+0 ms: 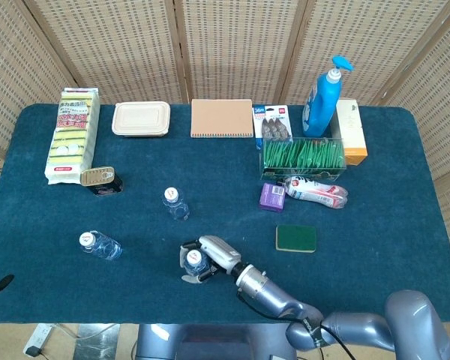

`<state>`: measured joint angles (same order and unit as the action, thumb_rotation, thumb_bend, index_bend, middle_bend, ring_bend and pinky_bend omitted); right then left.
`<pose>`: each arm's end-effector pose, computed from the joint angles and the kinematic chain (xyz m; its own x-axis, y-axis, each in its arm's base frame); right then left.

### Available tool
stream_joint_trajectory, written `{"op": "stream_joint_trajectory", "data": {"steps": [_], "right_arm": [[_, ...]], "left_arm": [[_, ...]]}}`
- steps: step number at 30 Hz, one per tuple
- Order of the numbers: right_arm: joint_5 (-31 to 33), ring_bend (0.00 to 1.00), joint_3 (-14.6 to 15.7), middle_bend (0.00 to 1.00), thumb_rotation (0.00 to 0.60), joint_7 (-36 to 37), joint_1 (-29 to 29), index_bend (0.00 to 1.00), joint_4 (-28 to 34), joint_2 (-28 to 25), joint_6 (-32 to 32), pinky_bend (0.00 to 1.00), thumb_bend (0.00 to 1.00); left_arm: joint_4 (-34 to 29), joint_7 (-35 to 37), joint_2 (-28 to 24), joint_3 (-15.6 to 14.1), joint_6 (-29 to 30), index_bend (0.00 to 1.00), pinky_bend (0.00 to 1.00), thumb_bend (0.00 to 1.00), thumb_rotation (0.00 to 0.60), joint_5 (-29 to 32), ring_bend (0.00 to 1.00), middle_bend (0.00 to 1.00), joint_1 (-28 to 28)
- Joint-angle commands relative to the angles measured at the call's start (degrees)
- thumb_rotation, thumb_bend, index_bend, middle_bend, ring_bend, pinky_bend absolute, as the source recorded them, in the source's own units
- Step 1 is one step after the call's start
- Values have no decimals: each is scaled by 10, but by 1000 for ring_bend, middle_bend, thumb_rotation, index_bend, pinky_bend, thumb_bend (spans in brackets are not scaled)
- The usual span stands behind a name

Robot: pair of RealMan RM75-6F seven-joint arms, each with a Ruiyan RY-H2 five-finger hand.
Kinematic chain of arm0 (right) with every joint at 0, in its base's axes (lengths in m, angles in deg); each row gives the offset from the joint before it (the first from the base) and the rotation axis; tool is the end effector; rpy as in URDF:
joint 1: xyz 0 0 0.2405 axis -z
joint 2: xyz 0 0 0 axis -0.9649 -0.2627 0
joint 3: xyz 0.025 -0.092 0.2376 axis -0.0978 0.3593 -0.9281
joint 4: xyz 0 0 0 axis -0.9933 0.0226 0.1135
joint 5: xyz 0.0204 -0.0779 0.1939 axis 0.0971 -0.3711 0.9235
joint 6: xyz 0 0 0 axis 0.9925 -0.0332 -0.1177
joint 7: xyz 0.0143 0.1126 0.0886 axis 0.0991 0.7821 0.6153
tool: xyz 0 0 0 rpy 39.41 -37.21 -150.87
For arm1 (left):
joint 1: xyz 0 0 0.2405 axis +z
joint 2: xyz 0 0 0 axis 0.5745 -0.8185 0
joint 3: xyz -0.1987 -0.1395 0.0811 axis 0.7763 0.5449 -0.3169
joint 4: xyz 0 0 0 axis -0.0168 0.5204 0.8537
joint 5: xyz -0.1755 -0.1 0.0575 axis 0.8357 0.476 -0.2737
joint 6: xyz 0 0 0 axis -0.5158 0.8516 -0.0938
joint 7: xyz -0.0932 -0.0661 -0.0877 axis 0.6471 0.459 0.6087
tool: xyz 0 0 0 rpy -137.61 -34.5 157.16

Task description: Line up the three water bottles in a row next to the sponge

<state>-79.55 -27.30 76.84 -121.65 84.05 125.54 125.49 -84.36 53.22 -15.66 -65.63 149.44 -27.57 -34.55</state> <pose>-0.0456 -0.2820 -0.0963 -0.2154 -0.6964 0.6845 -0.7929 -0.2844 -0.5389 -0.3126 0.1347 0.2111 0.3079 -0.0429 0.9504 0.9443 -0.1080 -0.3108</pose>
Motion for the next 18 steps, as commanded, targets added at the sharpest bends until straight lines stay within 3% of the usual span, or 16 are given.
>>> {"op": "stream_joint_trajectory", "data": {"steps": [1,9,18], "right_arm": [[12,475,-23,655,600,-31,18,578,12,-27,32,579,313],[57,475,-56,655,600,-58,39,578,-26,-44,57,572,314],[61,475,-46,655,600,-35,54,579,-44,-59,44,572,314]], "left_arm": [[-2,-1,-1,-2,-1,0,41,101,600,-4,0,0,-1],[-7,-11,0,-6,1,0,42,100,600,-13,0,0,1],[-11,-16,0,-7,-4,0,41,100,600,-12,0,0,-1]]}}
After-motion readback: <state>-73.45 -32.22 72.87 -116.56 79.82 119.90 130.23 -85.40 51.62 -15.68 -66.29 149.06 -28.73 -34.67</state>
